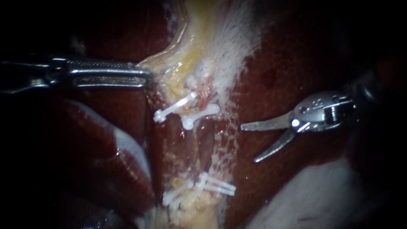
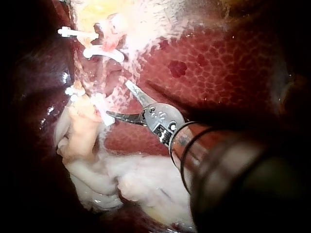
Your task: Go back from the cut right tube
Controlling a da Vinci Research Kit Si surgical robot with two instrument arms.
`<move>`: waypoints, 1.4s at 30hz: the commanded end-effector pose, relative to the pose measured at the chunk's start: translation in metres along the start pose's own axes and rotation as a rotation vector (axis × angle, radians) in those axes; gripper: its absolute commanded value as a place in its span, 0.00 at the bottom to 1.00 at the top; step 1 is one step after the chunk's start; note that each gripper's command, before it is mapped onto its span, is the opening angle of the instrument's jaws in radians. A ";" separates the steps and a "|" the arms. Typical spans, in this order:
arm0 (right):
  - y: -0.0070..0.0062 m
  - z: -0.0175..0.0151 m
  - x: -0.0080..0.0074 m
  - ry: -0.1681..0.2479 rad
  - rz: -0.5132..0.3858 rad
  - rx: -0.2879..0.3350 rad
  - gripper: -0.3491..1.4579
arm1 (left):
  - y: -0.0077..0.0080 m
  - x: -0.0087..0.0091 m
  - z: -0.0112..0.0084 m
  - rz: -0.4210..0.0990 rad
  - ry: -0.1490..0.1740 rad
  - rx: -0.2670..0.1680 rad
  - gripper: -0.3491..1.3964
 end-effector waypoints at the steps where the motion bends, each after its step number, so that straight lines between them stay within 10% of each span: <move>1: 0.0000 -0.0002 0.0000 0.000 -0.001 -0.002 0.98 | 0.0000 0.0000 0.0000 0.000 0.000 0.000 0.00; 19: -0.0001 -0.0005 -0.0005 -0.001 -0.020 -0.003 0.98 | 0.0002 0.0015 0.0009 0.007 -0.004 0.004 0.00; 42: -0.0005 0.0000 -0.0011 -0.002 -0.025 -0.009 0.98 | -0.0024 0.0052 0.0059 0.017 0.064 0.065 0.00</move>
